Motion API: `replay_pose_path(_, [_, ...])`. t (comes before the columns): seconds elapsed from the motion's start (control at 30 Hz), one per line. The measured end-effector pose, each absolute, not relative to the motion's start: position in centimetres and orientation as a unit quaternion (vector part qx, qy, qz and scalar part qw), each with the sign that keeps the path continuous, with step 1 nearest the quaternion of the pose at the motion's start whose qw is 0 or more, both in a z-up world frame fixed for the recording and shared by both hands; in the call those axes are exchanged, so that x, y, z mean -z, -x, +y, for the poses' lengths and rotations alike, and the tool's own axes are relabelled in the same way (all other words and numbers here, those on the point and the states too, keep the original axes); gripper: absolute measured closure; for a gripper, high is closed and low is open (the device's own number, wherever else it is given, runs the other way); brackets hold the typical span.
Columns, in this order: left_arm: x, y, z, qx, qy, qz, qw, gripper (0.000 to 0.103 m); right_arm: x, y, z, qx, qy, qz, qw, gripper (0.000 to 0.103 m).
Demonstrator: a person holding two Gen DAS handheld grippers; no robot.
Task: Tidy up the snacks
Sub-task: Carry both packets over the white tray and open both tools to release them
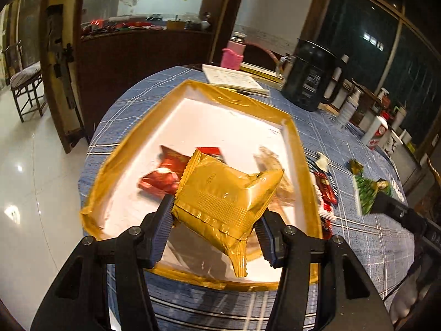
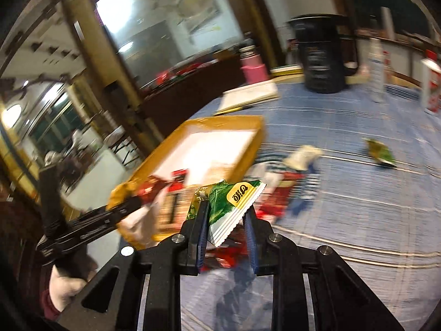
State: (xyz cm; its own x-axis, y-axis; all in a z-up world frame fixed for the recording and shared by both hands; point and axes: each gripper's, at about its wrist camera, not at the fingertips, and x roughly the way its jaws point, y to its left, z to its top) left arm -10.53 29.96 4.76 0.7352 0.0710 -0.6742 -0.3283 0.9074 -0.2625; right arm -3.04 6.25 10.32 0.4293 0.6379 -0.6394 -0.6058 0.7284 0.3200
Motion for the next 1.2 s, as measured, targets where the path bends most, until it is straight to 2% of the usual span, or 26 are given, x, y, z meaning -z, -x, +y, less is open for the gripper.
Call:
replay_pose_path(0.37, [-4.1, 11.6, 31.9, -0.111, 0.206, 0.335, 0.913, 0.048, -7.1, 3.2, 14.3, -0.369, 0.029, 0.414, 0.832, 0.077])
replay_pose_path(0.53, [-4.3, 12.3, 32.3, -0.102, 0.218, 0.325, 0.915, 0.039, -7.3, 2.5, 14.6, -0.359, 0.018, 0.401, 0.843, 0.069])
replay_pose_path(0.73, [-5.5, 13.4, 32.1, -0.093, 0.232, 0.302, 0.92, 0.032, -8.4, 1.9, 12.1, -0.346, -0.022, 0.394, 0.851, 0.066])
replay_pose_path(0.9, [-6.3, 13.2, 30.4, -0.082, 0.226, 0.3, 0.923, 0.032, -8.7, 1.1, 8.1, -0.31, -0.049, 0.395, 0.863, 0.062])
replay_pose_path(1.13, [-7.7, 13.5, 27.9, -0.08, 0.208, 0.294, 0.929, 0.032, -7.4, -1.1, 4.6, -0.247, -0.031, 0.419, 0.873, 0.062])
replay_pose_path(1.2, [-8.0, 13.8, 27.4, -0.077, 0.203, 0.286, 0.933, 0.032, -7.1, -2.2, 4.3, -0.226, -0.027, 0.418, 0.879, 0.056])
